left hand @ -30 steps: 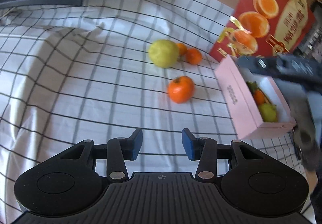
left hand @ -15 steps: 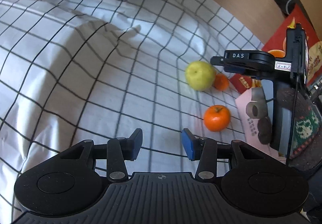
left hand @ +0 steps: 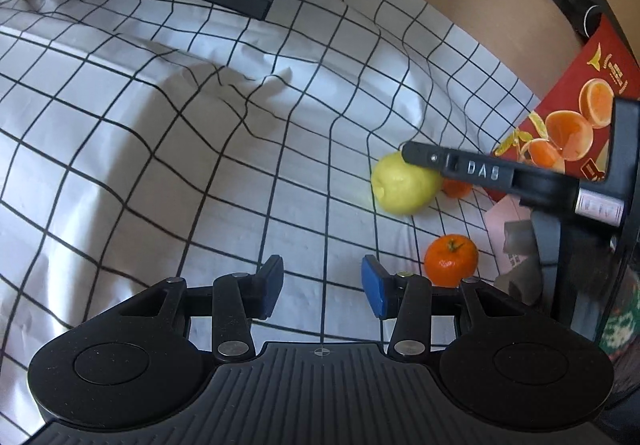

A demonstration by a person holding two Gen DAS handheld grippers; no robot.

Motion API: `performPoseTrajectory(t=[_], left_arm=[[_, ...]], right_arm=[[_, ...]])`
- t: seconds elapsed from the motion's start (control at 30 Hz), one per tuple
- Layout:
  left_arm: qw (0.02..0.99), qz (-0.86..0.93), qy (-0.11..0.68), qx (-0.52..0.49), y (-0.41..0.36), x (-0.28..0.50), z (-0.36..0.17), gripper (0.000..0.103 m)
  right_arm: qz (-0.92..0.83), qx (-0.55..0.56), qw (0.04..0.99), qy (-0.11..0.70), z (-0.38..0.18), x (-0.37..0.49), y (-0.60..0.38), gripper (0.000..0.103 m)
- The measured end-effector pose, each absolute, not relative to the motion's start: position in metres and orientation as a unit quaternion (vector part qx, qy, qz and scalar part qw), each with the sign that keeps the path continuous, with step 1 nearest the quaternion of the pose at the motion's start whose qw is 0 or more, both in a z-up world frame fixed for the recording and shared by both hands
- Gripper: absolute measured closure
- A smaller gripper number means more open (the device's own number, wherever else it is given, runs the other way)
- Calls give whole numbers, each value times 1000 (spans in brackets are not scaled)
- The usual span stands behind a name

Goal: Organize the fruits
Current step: 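Reach the right tool to the yellow-green pear and close around it, then lift the pear with the right tool while the left tool reaches toward mandarins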

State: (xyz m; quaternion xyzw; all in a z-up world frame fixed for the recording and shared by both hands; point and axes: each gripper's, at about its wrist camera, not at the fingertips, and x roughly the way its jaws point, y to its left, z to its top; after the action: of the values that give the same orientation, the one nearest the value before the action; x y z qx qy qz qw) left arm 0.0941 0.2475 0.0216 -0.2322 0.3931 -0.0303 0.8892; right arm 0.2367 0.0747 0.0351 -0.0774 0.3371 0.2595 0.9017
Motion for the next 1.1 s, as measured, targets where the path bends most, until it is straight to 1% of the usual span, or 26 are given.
performPoseTrajectory(t=[0.17, 0.33, 0.47, 0.67, 0.9, 0.97, 1.03, 1.1], left_arm=[[888, -26, 396, -234, 249, 98, 20, 55], [899, -21, 372, -232, 261, 108, 35, 55], [907, -11, 353, -229, 272, 117, 47, 55], [908, -6, 354, -225, 274, 121, 50, 55], [903, -1, 366, -225, 270, 115, 42, 55], [901, 1, 368, -228, 270, 114, 40, 55], [900, 3, 371, -230, 269, 113, 37, 55], [898, 3, 373, -233, 267, 111, 34, 55]], right_arm=[[270, -102, 902, 321, 37, 231, 80, 61], [299, -153, 896, 290, 39, 212, 95, 61], [334, -163, 885, 282, 42, 191, 100, 61], [363, -197, 874, 257, 38, 170, 109, 61], [379, -174, 873, 251, 47, 168, 99, 61], [372, -165, 882, 239, 55, 163, 91, 55], [359, -159, 893, 222, 62, 159, 82, 38], [347, -157, 898, 222, 63, 159, 75, 28]])
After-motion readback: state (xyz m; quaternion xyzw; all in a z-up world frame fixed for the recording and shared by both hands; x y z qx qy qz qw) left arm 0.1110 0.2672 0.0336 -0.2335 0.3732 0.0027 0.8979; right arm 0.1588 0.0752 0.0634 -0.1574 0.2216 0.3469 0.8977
